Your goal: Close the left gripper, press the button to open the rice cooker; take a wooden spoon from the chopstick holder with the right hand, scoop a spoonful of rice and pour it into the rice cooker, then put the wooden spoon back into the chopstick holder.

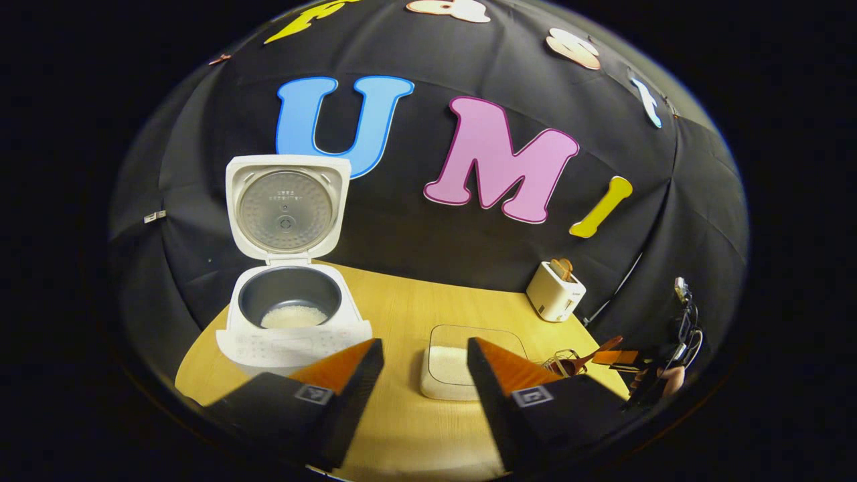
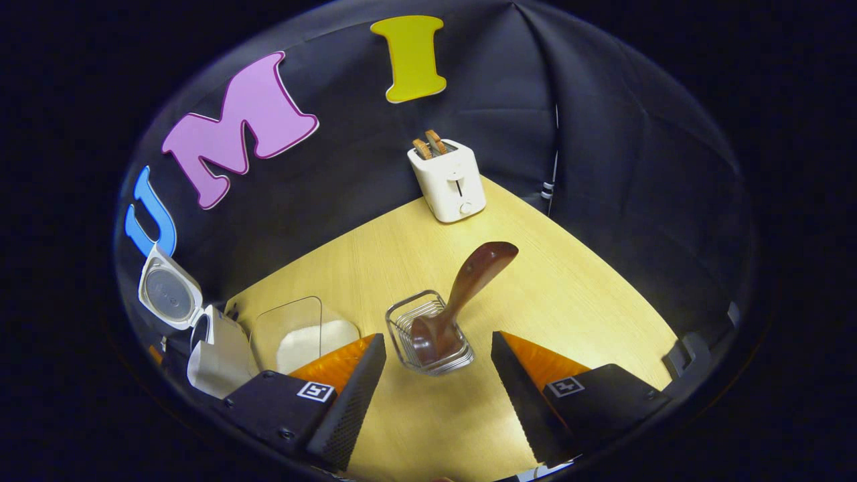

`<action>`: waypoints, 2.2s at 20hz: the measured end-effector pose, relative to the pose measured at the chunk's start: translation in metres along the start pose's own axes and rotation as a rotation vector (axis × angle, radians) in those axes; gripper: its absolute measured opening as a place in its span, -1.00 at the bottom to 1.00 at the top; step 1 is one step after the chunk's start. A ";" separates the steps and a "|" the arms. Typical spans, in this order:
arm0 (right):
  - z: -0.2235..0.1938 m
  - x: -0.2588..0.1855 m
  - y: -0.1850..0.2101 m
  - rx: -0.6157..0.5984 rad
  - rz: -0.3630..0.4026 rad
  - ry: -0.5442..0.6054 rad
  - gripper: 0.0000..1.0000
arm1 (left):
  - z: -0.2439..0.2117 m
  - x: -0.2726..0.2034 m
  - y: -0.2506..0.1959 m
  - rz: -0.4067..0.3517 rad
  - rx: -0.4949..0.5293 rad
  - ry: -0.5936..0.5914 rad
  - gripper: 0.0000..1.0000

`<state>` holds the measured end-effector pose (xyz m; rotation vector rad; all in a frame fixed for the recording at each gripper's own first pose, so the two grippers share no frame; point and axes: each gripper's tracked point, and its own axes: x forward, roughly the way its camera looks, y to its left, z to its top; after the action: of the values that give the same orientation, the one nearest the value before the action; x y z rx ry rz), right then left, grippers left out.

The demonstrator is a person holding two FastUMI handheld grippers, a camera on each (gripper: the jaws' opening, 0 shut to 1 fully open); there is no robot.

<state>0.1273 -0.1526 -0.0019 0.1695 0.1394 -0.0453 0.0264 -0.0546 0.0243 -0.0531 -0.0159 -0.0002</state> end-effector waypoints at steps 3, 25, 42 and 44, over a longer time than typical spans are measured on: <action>0.001 0.025 -0.001 -0.002 0.042 0.025 0.97 | -0.008 -0.003 -0.015 0.008 0.053 0.007 0.92; 0.020 0.101 0.009 0.050 0.092 0.013 -0.58 | -0.028 -0.009 -0.040 0.013 -0.007 0.106 0.91; 0.120 -0.005 0.080 0.020 0.134 -0.171 -0.60 | -0.001 -0.025 0.028 0.063 -0.217 0.020 0.91; 0.115 -0.011 0.109 0.027 0.166 -0.159 -0.60 | 0.007 -0.030 0.042 0.064 -0.263 -0.009 0.91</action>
<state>0.1377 -0.0643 0.1303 0.2032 -0.0346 0.1042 -0.0040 -0.0125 0.0290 -0.3163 -0.0232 0.0615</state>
